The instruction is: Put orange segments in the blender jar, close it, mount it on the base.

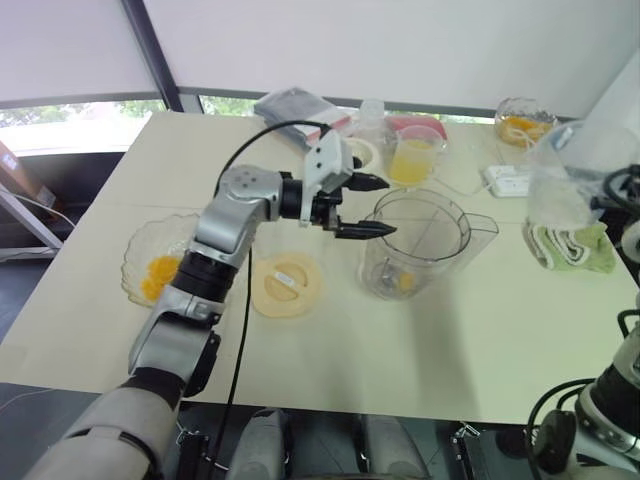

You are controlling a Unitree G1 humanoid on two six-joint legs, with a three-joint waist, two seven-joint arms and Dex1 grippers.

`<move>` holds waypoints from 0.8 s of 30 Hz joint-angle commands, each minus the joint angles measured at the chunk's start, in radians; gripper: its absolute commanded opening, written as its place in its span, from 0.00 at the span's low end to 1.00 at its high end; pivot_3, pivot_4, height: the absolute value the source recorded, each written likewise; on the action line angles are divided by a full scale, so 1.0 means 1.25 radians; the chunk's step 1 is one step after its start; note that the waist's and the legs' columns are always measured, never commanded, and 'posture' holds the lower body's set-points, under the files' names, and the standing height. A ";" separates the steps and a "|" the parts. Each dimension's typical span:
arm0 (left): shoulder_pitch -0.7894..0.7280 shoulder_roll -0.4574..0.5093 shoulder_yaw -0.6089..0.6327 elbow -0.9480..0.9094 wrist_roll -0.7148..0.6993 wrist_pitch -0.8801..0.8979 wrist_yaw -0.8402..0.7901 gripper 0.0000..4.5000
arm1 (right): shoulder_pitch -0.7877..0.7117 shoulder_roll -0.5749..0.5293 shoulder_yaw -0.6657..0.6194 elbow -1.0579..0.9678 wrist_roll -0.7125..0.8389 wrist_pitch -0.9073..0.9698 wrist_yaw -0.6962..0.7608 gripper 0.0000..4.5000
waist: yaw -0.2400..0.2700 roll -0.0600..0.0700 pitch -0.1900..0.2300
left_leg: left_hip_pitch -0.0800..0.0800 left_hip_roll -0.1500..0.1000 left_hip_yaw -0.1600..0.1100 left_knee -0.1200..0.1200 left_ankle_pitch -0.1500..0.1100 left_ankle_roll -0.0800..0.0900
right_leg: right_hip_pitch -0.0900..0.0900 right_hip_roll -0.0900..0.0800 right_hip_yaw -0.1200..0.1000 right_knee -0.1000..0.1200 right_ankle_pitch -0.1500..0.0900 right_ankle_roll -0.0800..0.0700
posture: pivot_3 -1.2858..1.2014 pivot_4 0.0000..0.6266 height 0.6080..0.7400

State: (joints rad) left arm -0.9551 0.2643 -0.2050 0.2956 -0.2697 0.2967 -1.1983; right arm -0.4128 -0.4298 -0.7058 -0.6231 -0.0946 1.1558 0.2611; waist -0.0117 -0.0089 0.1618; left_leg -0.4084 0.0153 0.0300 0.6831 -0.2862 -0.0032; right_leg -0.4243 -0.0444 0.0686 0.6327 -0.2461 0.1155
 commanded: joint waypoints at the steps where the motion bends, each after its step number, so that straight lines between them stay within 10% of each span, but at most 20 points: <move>1: -0.017 0.002 0.004 -0.022 -0.007 -0.004 -0.002 0.87 | 0.003 0.076 -0.109 0.002 0.027 -0.022 -0.063 0.01 | -0.001 0.000 0.000 | 0.000 0.000 0.000 0.000 0.000 0.000 | 0.000 0.000 0.000 0.000 0.000 0.000 | 0.52 0.24 1.00; 10: -0.008 0.013 0.002 -0.034 -0.004 0.005 0.004 0.87 | 0.052 0.241 -0.200 0.143 0.104 -0.238 -0.206 0.01 | -0.006 0.002 0.000 | 0.001 0.000 0.000 0.000 0.000 0.000 | 0.000 0.000 0.000 0.001 0.000 0.000 | 0.52 0.24 1.00; 24: 0.011 0.034 -0.003 -0.045 0.007 -0.005 0.012 0.87 | 0.047 0.228 -0.219 0.458 0.265 -0.538 -0.350 0.01 | -0.007 0.003 0.000 | 0.001 0.000 0.000 -0.001 0.000 0.000 | 0.000 0.000 0.000 0.001 0.000 0.000 | 0.52 0.24 1.00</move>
State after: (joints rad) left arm -0.9379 0.2988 -0.2142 0.2890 -0.2595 0.2994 -1.1897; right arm -0.3589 -0.1068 -0.9785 -0.0381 0.2128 0.5369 -0.1674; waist -0.0209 -0.0053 0.1618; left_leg -0.4074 0.0153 0.0304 0.6824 -0.2861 -0.0034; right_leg -0.4245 -0.0445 0.0690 0.6344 -0.2460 0.1158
